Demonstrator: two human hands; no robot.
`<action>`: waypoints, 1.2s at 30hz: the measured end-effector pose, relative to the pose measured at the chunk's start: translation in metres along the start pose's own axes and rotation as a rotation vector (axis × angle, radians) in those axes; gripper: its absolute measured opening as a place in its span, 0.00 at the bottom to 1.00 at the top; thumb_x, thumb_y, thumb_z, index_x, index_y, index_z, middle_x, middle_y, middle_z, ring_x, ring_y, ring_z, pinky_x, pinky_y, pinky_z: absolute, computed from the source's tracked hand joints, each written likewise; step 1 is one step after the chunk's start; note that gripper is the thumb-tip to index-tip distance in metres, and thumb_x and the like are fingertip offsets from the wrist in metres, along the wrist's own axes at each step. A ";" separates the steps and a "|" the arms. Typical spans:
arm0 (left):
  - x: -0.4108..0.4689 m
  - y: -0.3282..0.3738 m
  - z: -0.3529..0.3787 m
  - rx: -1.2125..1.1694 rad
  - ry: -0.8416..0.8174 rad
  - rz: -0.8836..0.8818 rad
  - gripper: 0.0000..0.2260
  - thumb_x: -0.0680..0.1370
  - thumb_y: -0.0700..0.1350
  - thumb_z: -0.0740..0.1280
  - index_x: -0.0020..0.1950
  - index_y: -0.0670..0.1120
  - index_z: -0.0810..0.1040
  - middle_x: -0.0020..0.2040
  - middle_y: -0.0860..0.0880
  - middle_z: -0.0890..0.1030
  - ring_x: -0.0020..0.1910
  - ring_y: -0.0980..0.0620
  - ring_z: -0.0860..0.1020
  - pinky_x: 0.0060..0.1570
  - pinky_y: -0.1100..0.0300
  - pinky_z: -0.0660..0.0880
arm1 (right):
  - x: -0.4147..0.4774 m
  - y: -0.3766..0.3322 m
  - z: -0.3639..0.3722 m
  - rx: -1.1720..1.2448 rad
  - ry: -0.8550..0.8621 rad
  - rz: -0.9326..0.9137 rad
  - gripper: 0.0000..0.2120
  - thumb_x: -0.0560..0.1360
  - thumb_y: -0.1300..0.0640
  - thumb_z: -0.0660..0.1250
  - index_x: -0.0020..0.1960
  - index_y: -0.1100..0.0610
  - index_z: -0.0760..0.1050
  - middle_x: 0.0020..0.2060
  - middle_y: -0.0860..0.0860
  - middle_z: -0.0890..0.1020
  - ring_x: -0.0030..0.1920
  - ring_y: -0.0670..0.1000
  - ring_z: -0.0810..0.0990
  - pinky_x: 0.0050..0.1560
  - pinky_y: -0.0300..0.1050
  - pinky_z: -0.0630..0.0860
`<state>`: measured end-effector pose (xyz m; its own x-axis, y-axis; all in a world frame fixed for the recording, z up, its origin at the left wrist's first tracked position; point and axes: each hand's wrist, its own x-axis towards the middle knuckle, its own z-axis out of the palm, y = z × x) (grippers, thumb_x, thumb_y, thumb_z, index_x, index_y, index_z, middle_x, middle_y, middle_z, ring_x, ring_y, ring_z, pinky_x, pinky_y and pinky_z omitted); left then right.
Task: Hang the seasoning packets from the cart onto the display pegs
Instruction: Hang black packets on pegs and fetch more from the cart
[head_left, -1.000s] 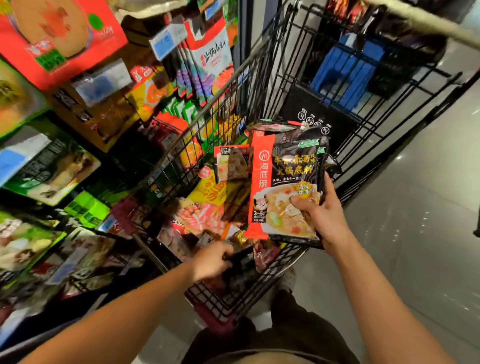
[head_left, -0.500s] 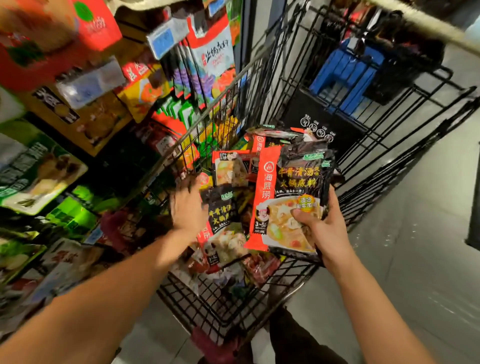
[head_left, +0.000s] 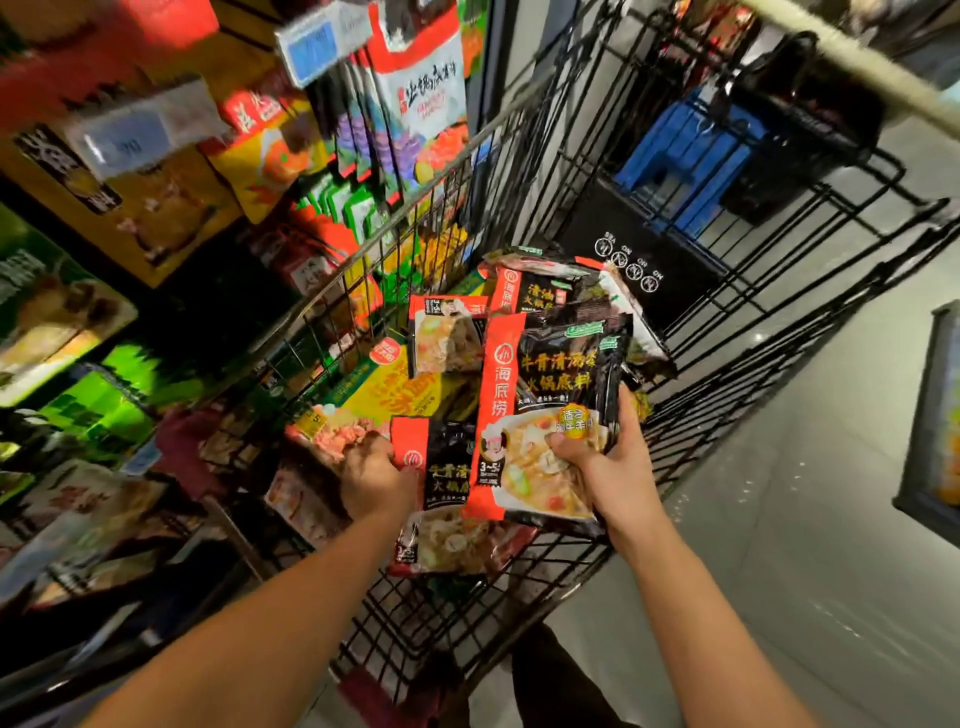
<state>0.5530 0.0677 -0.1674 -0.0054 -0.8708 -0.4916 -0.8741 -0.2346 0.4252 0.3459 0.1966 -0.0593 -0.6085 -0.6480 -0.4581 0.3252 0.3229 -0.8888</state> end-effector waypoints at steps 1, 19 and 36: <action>0.007 0.000 0.005 0.002 -0.021 -0.001 0.11 0.72 0.51 0.69 0.51 0.48 0.79 0.58 0.41 0.75 0.58 0.38 0.75 0.56 0.50 0.73 | 0.000 -0.001 0.000 0.000 0.000 -0.004 0.47 0.73 0.66 0.77 0.79 0.35 0.59 0.70 0.52 0.78 0.59 0.55 0.85 0.61 0.63 0.81; -0.012 0.003 0.051 -0.347 -0.462 -0.044 0.12 0.80 0.45 0.72 0.60 0.41 0.81 0.39 0.46 0.78 0.37 0.49 0.74 0.35 0.60 0.68 | 0.010 -0.004 -0.025 -0.156 0.058 -0.061 0.47 0.69 0.60 0.78 0.78 0.36 0.59 0.68 0.49 0.80 0.65 0.54 0.81 0.65 0.65 0.78; -0.083 0.063 -0.132 -1.157 -0.087 -0.085 0.25 0.68 0.51 0.82 0.58 0.40 0.82 0.48 0.40 0.86 0.46 0.40 0.85 0.54 0.40 0.81 | 0.008 -0.114 -0.010 -0.318 -0.300 -0.316 0.48 0.72 0.52 0.80 0.82 0.39 0.55 0.77 0.41 0.64 0.76 0.46 0.64 0.75 0.53 0.65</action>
<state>0.5623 0.0679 0.0007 -0.0408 -0.8110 -0.5837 0.0922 -0.5847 0.8060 0.2965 0.1619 0.0381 -0.3929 -0.9008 -0.1849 -0.1042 0.2434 -0.9643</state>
